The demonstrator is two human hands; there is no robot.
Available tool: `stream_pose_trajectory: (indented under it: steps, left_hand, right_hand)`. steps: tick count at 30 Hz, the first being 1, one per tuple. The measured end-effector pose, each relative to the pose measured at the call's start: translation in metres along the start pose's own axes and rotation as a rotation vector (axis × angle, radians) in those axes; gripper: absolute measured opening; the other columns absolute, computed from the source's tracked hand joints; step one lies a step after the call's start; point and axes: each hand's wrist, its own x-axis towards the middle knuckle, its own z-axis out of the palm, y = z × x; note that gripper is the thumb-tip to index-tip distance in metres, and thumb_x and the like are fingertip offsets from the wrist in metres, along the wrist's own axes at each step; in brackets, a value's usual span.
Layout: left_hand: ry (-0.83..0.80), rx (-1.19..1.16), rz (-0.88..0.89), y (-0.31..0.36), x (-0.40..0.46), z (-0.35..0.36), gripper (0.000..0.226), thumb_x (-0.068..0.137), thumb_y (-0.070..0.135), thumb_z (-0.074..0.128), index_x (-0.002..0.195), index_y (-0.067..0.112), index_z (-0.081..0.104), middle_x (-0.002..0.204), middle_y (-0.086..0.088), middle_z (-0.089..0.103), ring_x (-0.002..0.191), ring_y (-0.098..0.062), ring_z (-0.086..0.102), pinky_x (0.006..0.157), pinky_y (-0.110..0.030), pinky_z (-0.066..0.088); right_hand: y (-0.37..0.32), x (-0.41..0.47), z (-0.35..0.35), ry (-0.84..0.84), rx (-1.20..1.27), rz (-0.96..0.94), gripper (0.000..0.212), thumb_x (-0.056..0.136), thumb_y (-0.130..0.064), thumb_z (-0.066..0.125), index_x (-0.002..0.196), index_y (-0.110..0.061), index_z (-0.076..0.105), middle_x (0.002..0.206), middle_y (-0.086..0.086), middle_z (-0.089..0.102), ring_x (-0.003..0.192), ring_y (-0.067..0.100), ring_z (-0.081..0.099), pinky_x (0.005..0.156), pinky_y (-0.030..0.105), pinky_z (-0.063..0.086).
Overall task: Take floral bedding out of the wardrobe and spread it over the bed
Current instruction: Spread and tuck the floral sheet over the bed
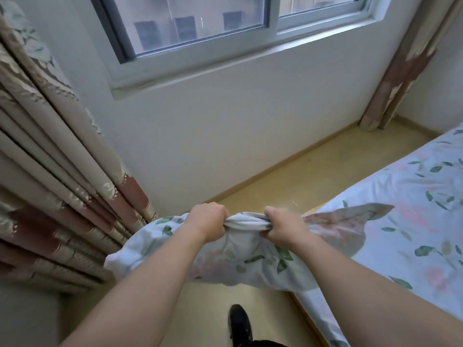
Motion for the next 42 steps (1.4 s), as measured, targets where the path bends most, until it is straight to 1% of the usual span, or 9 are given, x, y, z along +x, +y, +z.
stream_pose_trajectory:
  steps: [6,8,11,18,21,29,34,37,42]
  left_hand:
    - [-0.01,0.049,0.107,-0.057,0.155,-0.056,0.015,0.078,0.016,0.052,0.086,0.02,0.064,0.089,-0.002,0.067,0.088,-0.029,0.063,0.065,-0.027,0.039]
    - [-0.01,0.055,0.148,-0.071,0.208,-0.07,0.007,0.079,0.017,0.053,0.078,0.021,0.058,0.088,-0.003,0.066,0.087,-0.03,0.062,0.063,-0.028,0.038]
    - [-0.014,0.057,0.252,-0.089,0.301,-0.089,0.011,0.078,0.017,0.054,0.07,0.024,0.049,0.086,-0.004,0.065,0.084,-0.032,0.062,0.063,-0.028,0.037]
    - [-0.082,0.127,0.531,-0.073,0.481,-0.134,0.005,0.075,0.017,0.053,0.073,0.021,0.056,0.076,-0.001,0.058,0.077,-0.03,0.059,0.062,-0.028,0.039]
    - [-0.066,0.164,0.652,-0.043,0.539,-0.155,0.011,0.072,0.017,0.052,0.078,0.017,0.061,0.081,-0.002,0.064,0.078,-0.03,0.061,0.06,-0.027,0.039]
    - [-0.031,0.242,0.904,0.078,0.712,-0.189,0.016,0.077,0.021,0.053,0.088,0.017,0.065,0.09,-0.007,0.065,0.085,-0.033,0.063,0.063,-0.029,0.04]
    - [-0.08,0.278,0.999,0.169,0.809,-0.223,0.004,0.077,0.021,0.053,0.076,0.017,0.055,0.087,-0.007,0.065,0.08,-0.033,0.062,0.06,-0.029,0.038]
    - [-0.066,0.283,1.039,0.223,0.863,-0.245,0.015,0.078,0.02,0.055,0.066,0.018,0.046,0.083,-0.006,0.065,0.071,-0.031,0.056,0.058,-0.029,0.036]
    - [-0.067,0.287,1.145,0.313,0.959,-0.265,0.008,0.077,0.022,0.055,0.07,0.019,0.052,0.077,-0.004,0.063,0.071,-0.031,0.058,0.057,-0.029,0.036]
  right_hand:
    - [0.014,0.14,-0.044,0.052,0.063,0.11,0.027,0.077,-0.032,0.06,0.079,-0.022,0.034,0.094,0.008,0.064,0.09,0.033,0.062,0.062,0.031,0.036]
    - [0.023,0.185,-0.055,0.069,0.059,0.169,0.027,0.078,-0.031,0.06,0.08,-0.022,0.035,0.093,0.007,0.064,0.089,0.033,0.061,0.062,0.031,0.035]
    - [0.042,0.255,-0.07,0.105,0.086,0.294,0.023,0.077,-0.023,0.057,0.079,-0.021,0.034,0.083,0.005,0.059,0.085,0.032,0.06,0.06,0.031,0.034]
    - [0.093,0.348,-0.113,0.187,0.136,0.603,0.019,0.07,-0.005,0.044,0.081,-0.019,0.037,0.071,0.0,0.049,0.07,0.03,0.048,0.051,0.031,0.027]
    - [0.121,0.369,-0.138,0.231,0.148,0.736,0.021,0.069,-0.003,0.042,0.08,-0.019,0.036,0.067,-0.001,0.046,0.068,0.03,0.047,0.047,0.03,0.024]
    - [0.259,0.435,-0.192,0.354,0.128,0.977,0.023,0.069,-0.002,0.045,0.081,-0.019,0.033,0.08,0.005,0.048,0.078,0.031,0.051,0.062,0.031,0.032]
    - [0.358,0.471,-0.237,0.387,0.146,1.085,0.025,0.069,-0.003,0.046,0.082,-0.02,0.033,0.081,0.004,0.045,0.084,0.031,0.052,0.064,0.03,0.033]
    - [0.414,0.49,-0.269,0.446,0.138,1.134,0.025,0.07,-0.002,0.047,0.08,-0.019,0.032,0.08,0.004,0.047,0.086,0.031,0.053,0.065,0.031,0.031]
    - [0.511,0.525,-0.313,0.508,0.096,1.228,0.026,0.072,0.001,0.049,0.082,-0.018,0.034,0.093,0.005,0.059,0.092,0.029,0.054,0.067,0.031,0.031]
